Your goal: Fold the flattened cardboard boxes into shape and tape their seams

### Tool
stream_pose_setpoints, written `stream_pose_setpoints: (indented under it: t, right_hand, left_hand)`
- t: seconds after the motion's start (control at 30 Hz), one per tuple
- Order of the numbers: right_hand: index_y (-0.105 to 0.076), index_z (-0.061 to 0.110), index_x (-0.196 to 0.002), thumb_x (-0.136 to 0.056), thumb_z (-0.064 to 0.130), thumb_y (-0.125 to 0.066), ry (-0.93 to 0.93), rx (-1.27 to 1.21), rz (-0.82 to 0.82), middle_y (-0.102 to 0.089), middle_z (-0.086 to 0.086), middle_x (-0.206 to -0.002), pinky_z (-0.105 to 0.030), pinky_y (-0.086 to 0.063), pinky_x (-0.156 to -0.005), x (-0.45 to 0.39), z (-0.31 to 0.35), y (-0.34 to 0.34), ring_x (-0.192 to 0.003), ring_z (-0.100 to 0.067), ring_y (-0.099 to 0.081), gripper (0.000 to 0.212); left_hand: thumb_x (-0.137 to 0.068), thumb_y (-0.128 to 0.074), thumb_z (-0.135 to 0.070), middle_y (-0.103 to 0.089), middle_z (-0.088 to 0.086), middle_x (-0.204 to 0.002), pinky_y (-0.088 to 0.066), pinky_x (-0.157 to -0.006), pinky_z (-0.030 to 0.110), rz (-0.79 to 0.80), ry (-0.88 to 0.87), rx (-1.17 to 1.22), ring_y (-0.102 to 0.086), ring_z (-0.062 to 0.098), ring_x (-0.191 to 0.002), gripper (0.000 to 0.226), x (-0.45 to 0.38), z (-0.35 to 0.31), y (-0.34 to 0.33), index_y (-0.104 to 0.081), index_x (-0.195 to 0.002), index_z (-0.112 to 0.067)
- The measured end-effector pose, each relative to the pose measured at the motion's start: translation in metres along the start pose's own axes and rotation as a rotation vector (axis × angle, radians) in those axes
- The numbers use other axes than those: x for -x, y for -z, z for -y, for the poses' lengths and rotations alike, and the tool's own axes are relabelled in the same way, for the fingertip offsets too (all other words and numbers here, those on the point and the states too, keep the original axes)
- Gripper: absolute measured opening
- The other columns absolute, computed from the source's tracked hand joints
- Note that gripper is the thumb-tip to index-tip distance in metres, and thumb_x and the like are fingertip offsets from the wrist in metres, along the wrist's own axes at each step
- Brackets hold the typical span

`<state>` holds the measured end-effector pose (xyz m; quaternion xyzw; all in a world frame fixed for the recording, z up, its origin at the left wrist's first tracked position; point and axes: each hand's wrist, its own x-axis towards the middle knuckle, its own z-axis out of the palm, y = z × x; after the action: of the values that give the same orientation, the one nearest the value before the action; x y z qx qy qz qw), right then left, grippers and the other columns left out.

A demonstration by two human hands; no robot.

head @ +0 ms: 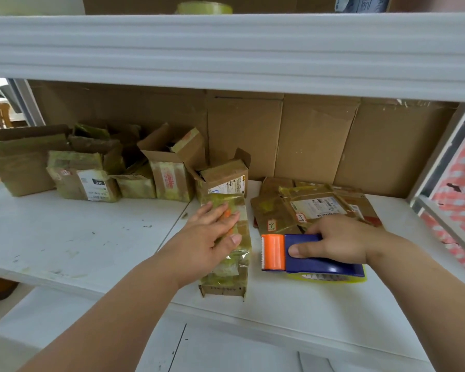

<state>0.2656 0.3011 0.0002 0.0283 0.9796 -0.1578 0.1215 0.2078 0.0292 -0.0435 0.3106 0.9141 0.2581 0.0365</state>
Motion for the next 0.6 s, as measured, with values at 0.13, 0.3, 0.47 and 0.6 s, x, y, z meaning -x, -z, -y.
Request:
stream_pose_setpoints:
  t: [0.13, 0.3, 0.47, 0.6]
  right_hand:
    - [-0.069, 0.024, -0.082, -0.072, 0.083, -0.050, -0.031, -0.030, 0.023, -0.067, 0.003, -0.079, -0.030, -0.045, -0.069, -0.005, -0.003, 0.006, -0.078, -0.013, -0.064, 0.063]
    - [-0.067, 0.026, -0.090, -0.078, 0.082, -0.051, -0.051, 0.075, 0.045, -0.062, 0.011, -0.081, -0.031, -0.048, -0.073, -0.011, 0.005, 0.009, -0.080, -0.009, -0.061, 0.059]
    - [-0.069, 0.027, -0.092, -0.076, 0.084, -0.051, -0.044, 0.154, 0.049, -0.069, 0.004, -0.085, -0.036, -0.053, -0.081, -0.014, 0.012, 0.011, -0.082, -0.013, -0.065, 0.062]
    - [-0.069, 0.025, -0.093, -0.077, 0.082, -0.051, -0.041, 0.187, 0.072, -0.069, 0.002, -0.086, -0.037, -0.053, -0.082, -0.017, 0.022, 0.013, -0.083, -0.015, -0.065, 0.062]
  left_hand:
    - [-0.099, -0.032, -0.057, -0.007, -0.022, -0.163, -0.006, -0.121, 0.034, -0.022, -0.005, -0.012, 0.012, 0.000, -0.148, 0.056, 0.001, 0.000, -0.002, -0.025, -0.152, -0.044]
    - [-0.098, -0.026, -0.063, -0.006, -0.023, -0.162, -0.009, -0.123, 0.037, -0.022, -0.006, -0.030, 0.014, 0.000, -0.148, 0.057, 0.000, 0.000, -0.004, -0.023, -0.152, -0.045]
    - [-0.097, -0.030, -0.059, -0.006, -0.024, -0.162, -0.007, -0.122, 0.035, -0.014, 0.002, -0.023, 0.014, -0.002, -0.147, 0.056, 0.000, -0.001, -0.004, -0.022, -0.152, -0.046]
    - [-0.094, -0.026, -0.063, -0.006, -0.023, -0.162, -0.006, -0.121, 0.033, -0.016, -0.008, -0.030, 0.014, -0.001, -0.148, 0.061, 0.000, -0.002, -0.004, -0.022, -0.152, -0.045]
